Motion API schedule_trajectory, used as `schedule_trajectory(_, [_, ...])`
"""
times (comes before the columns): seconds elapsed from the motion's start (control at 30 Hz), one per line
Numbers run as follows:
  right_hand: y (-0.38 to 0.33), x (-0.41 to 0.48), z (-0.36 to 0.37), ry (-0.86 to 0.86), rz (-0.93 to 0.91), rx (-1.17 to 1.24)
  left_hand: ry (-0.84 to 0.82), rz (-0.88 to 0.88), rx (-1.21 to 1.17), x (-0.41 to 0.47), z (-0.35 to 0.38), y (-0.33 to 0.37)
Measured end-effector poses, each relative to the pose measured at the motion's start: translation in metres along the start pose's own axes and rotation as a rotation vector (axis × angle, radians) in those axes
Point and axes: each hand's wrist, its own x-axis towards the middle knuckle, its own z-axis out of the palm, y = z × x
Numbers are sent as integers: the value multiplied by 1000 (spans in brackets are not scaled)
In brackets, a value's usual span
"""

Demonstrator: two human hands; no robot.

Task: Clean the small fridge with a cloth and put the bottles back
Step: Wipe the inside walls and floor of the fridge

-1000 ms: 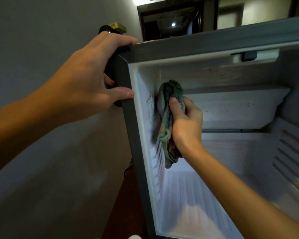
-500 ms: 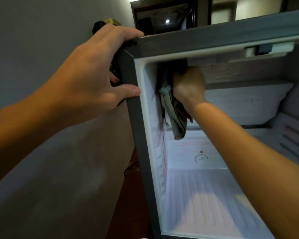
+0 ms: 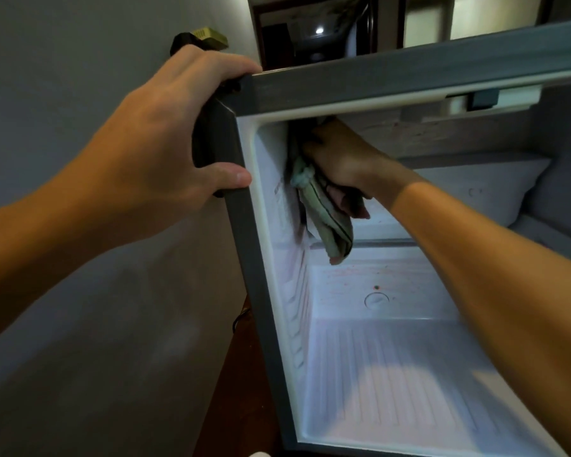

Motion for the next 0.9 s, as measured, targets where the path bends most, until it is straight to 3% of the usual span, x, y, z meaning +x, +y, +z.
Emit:
schedule_trajectory(0.27, [-25, -99, 8, 105, -268, 140, -32, 7, 9, 0, 0, 1])
schedule_trajectory(0.4, [-38, -165, 33, 88, -264, 187, -26, -61, -46, -4, 1, 11])
schedule_trajectory(0.63, [-17, -138, 56, 210, -41, 303, 0, -118, -94, -7, 4, 17])
schedule_trajectory(0.8, [-18, -50, 46, 381, 314, 310, 5, -142, -125, -7, 5, 15])
schedule_trajectory(0.9, [-26, -42, 47, 510, 340, 427, 2, -134, -130, -6, 4, 15])
